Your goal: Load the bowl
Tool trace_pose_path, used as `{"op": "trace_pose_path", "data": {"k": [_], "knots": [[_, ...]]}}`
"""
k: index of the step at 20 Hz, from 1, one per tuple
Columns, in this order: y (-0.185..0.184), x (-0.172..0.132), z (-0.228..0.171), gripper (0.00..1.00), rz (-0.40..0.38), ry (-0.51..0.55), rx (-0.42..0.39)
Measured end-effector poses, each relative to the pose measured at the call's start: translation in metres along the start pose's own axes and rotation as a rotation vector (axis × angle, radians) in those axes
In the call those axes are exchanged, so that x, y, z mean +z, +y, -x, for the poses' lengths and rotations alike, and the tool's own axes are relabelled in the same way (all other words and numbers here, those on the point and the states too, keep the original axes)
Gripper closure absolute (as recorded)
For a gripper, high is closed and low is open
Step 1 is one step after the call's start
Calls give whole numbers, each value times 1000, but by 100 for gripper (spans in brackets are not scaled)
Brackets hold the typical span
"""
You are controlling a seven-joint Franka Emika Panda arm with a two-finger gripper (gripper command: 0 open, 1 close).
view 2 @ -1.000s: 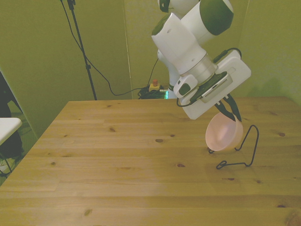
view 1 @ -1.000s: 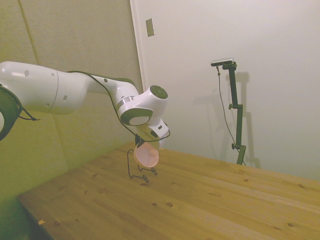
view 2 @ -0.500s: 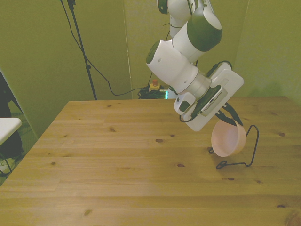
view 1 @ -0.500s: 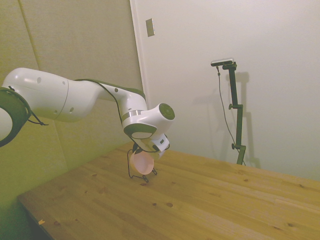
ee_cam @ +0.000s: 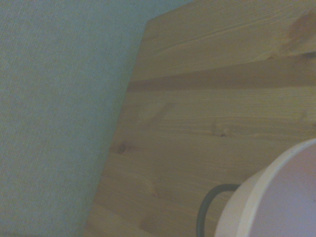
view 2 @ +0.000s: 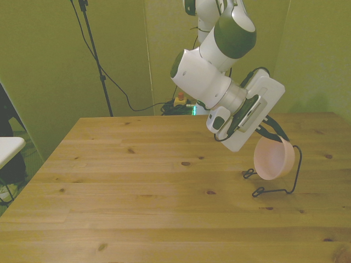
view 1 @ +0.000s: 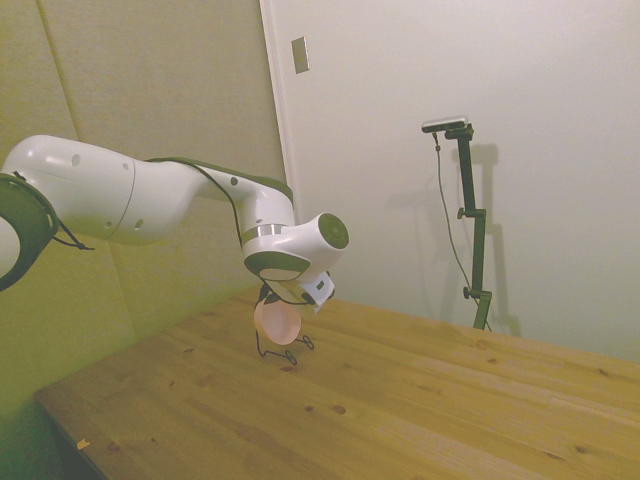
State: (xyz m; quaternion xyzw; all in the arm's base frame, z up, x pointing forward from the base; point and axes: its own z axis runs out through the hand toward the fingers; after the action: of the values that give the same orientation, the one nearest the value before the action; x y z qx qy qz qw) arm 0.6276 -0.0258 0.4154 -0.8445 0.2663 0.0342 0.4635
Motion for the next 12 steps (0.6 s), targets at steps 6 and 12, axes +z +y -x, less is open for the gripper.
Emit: {"op": "trace_pose_path", "data": {"k": [6, 12], "knots": [[9, 5, 0, 100, -37, -12, 0], [17, 4, -5, 100, -45, -12, 13]]}}
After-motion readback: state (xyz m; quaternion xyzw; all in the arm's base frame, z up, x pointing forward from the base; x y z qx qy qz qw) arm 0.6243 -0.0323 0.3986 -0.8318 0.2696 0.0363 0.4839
